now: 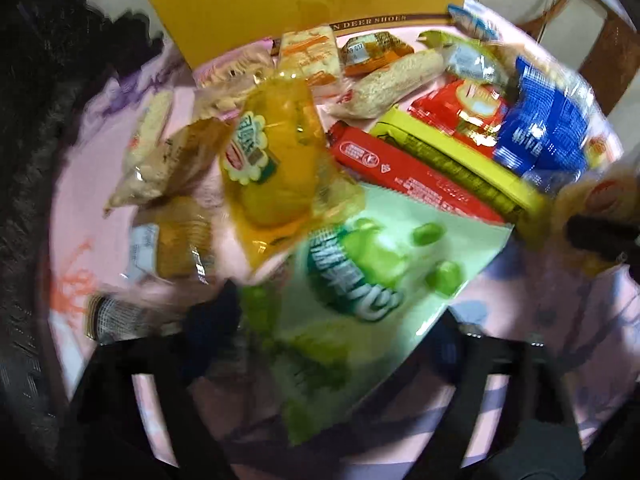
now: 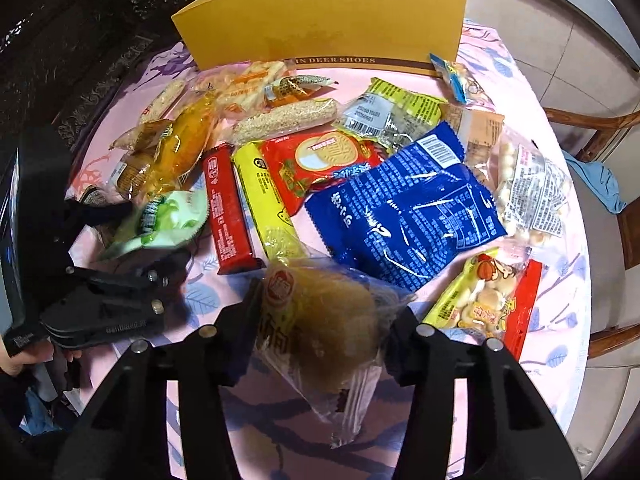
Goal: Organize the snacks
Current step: 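Grasp the green pouch with the left gripper while the right grasps the clear bread bag, then drop the green pouch into the yellow box while the right gripper drops the bread bag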
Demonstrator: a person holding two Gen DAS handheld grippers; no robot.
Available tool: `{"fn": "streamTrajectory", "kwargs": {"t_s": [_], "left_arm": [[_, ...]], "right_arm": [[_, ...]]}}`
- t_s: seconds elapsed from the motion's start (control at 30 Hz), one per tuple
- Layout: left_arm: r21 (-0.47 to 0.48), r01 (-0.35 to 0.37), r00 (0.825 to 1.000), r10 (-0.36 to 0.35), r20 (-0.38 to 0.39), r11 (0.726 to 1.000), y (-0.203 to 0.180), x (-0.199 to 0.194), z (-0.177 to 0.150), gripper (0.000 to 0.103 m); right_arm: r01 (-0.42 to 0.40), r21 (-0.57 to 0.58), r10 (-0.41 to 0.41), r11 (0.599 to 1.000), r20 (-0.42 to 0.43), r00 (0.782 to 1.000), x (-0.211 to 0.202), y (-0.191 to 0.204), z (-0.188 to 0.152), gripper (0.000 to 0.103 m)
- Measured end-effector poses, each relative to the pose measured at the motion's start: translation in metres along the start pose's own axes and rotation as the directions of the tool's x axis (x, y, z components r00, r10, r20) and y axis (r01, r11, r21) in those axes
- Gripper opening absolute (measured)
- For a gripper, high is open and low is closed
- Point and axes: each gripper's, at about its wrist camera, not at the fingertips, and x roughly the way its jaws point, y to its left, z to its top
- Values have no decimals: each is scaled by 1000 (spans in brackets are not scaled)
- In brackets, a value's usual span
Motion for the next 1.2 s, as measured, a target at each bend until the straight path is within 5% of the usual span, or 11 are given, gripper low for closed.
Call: {"fn": "streamTrajectory", "kwargs": {"t_s": [0.1, 0.33, 0.4, 0.7, 0.97, 1.2], "left_arm": [[13, 42, 999, -42, 5, 999, -4, -1, -1, 45], [-11, 82, 997, -82, 12, 997, -14, -14, 0, 29], [-20, 93, 996, -92, 14, 996, -20, -24, -2, 18], [-47, 120, 993, -119, 10, 992, -22, -27, 1, 13], [-57, 141, 990, -140, 22, 988, -25, -19, 6, 13], [-63, 155, 986, -151, 63, 986, -23, -27, 14, 4]], "right_arm": [[5, 5, -5, 1000, 1, 1000, -3, 0, -1, 51], [6, -2, -6, 1000, 24, 1000, -11, 4, 3, 49], [5, 2, -5, 1000, 29, 1000, -13, 4, 4, 47], [4, 0, -4, 1000, 14, 1000, -11, 3, 8, 41], [-54, 42, 59, 998, -125, 990, 30, 4, -2, 42], [-62, -12, 62, 998, -2, 998, 1, 9, 1, 33]]}}
